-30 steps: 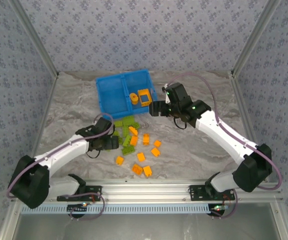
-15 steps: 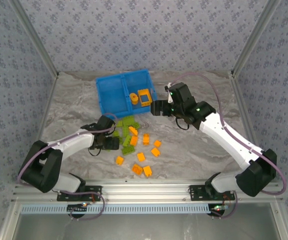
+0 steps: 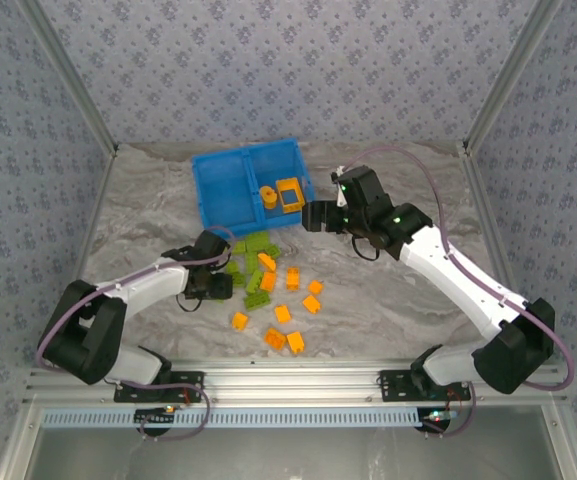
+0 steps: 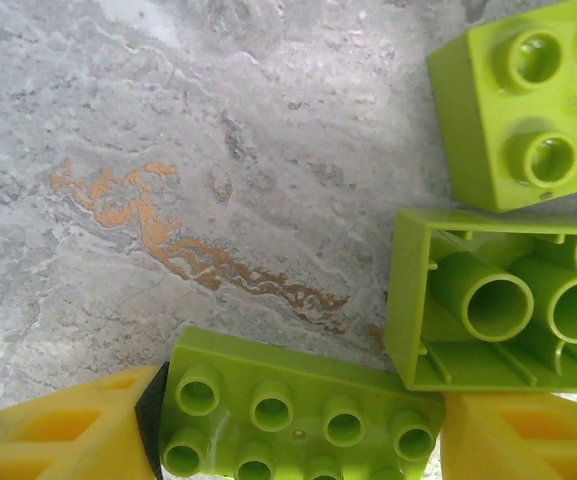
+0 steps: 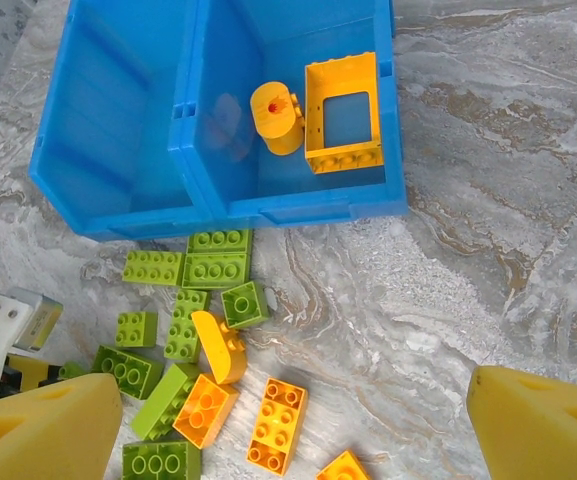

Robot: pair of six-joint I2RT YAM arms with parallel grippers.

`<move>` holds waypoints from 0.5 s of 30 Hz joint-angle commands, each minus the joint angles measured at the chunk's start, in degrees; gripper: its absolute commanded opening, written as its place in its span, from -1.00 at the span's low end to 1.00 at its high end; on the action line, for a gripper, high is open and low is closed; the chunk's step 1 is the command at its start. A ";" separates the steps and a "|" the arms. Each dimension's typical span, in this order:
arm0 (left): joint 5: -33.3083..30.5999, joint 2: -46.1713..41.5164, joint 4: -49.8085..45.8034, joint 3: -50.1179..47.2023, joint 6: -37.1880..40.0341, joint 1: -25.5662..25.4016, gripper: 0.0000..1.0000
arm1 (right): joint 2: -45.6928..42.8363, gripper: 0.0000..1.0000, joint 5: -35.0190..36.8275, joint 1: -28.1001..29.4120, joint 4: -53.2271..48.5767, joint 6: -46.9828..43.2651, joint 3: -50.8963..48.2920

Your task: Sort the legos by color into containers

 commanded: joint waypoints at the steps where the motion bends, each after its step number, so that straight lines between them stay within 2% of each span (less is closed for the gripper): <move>1: 0.52 0.13 -2.66 -0.88 -0.94 0.25 0.24 | -1.89 0.84 -0.07 -0.28 -0.95 1.34 -0.67; 2: 0.78 0.04 -2.80 -0.91 -0.96 0.21 0.25 | -2.15 0.85 0.10 -0.25 -1.03 1.38 -0.63; 5: 1.73 0.10 -2.56 -1.12 -0.86 0.21 0.64 | -2.69 0.85 0.30 -0.25 -1.21 1.34 -0.76; 7: 1.74 0.65 -2.48 -1.31 -1.01 0.20 0.77 | -3.03 0.85 0.26 -0.33 -1.21 1.36 -0.79; 10: 2.02 1.58 -2.31 -1.50 -1.59 0.10 0.76 | -3.05 0.86 0.04 -0.33 -1.21 1.62 -0.79; 15: 2.87 2.63 -3.60 -1.19 -2.01 -0.40 0.60 | -3.23 0.86 0.02 -0.33 -1.28 1.80 -0.86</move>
